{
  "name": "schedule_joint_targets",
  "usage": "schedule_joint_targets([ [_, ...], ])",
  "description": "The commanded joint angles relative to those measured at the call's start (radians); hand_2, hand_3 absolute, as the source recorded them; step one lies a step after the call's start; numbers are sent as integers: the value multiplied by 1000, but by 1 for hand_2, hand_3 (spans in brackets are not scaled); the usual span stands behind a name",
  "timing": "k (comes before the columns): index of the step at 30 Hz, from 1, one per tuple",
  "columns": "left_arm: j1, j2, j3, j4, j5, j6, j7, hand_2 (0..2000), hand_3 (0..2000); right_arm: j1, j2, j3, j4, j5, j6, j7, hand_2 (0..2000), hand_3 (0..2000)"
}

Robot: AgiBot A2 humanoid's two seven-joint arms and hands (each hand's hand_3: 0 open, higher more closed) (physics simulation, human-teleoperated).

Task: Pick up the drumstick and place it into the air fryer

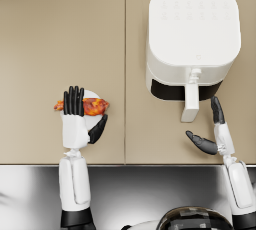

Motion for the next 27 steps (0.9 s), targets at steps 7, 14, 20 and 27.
schedule_joint_targets([
  [7,111,0,-25,94,318,-240,-182,0,0,4,-18,-18,-4,0,0,0,0,0],
  [14,151,9,36,256,602,-254,-217,0,0,5,-33,-30,-9,0,0,0,0,0],
  [20,223,20,48,430,653,-263,-220,0,0,10,-48,-33,-21,0,0,0,0,0],
  [27,243,30,58,498,750,-278,-219,0,0,16,-63,-46,-28,0,0,0,0,0],
])
